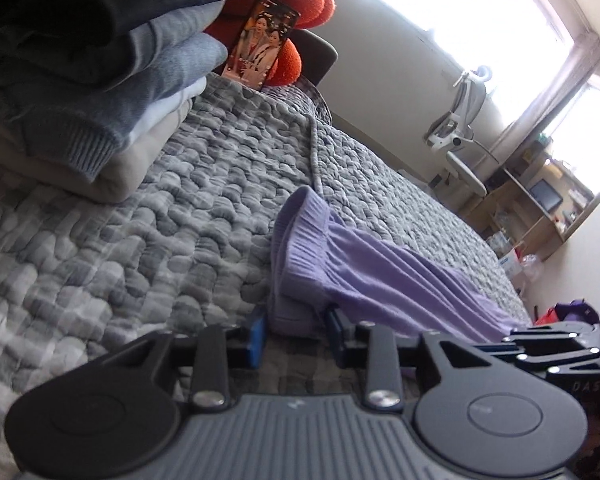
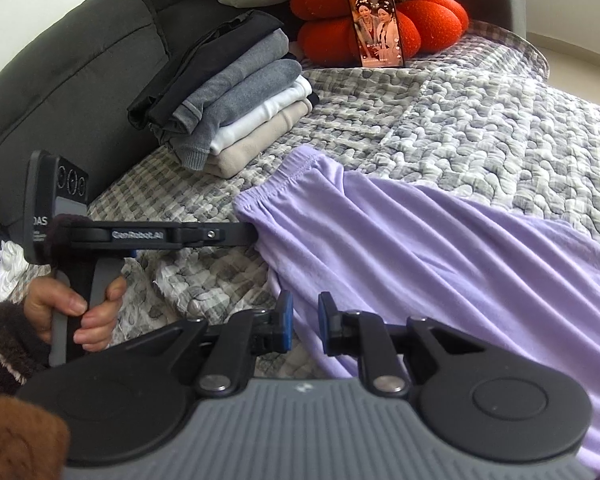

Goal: Fold clothes

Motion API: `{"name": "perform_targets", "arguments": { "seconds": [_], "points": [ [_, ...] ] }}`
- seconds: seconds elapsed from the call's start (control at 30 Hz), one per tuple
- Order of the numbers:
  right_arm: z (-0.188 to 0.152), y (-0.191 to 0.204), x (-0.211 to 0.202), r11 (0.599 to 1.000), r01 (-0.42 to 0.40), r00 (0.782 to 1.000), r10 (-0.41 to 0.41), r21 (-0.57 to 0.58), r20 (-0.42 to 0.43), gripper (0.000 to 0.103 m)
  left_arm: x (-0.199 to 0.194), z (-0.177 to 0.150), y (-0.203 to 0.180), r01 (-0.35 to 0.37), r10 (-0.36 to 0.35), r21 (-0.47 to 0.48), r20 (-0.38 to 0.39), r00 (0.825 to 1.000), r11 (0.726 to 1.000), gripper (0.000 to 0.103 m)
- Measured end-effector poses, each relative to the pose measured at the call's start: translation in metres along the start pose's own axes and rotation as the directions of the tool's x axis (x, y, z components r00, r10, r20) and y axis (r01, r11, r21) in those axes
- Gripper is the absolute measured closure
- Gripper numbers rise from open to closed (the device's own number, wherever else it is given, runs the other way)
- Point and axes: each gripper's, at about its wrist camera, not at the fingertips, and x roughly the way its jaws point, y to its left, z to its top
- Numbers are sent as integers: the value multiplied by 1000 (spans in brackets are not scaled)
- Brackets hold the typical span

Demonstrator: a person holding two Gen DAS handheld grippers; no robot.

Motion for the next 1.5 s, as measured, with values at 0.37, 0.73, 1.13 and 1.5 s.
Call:
{"name": "perform_targets", "arguments": {
  "seconds": [0.37, 0.73, 1.13, 1.5],
  "points": [
    [4, -2, -6, 999, -37, 999, 37, 5, 13, 75, -34, -2, 17, 37, -37, -3, -7, 999, 999, 81],
    [4, -1, -28, 997, 13, 999, -9, -77, 50, 58, -43, 5, 8, 36, -36, 8, 26, 999, 999, 53],
    [33, -96, -74, 979, 160, 985, -167, 124, 47, 58, -15, 54, -63, 121, -131, 131, 71, 989, 984, 55],
    [37, -167, -77, 992, 127, 992, -127, 13, 24, 58, 71, 37, -145, 221, -213, 323, -60, 975, 920, 17]
  ]
}}
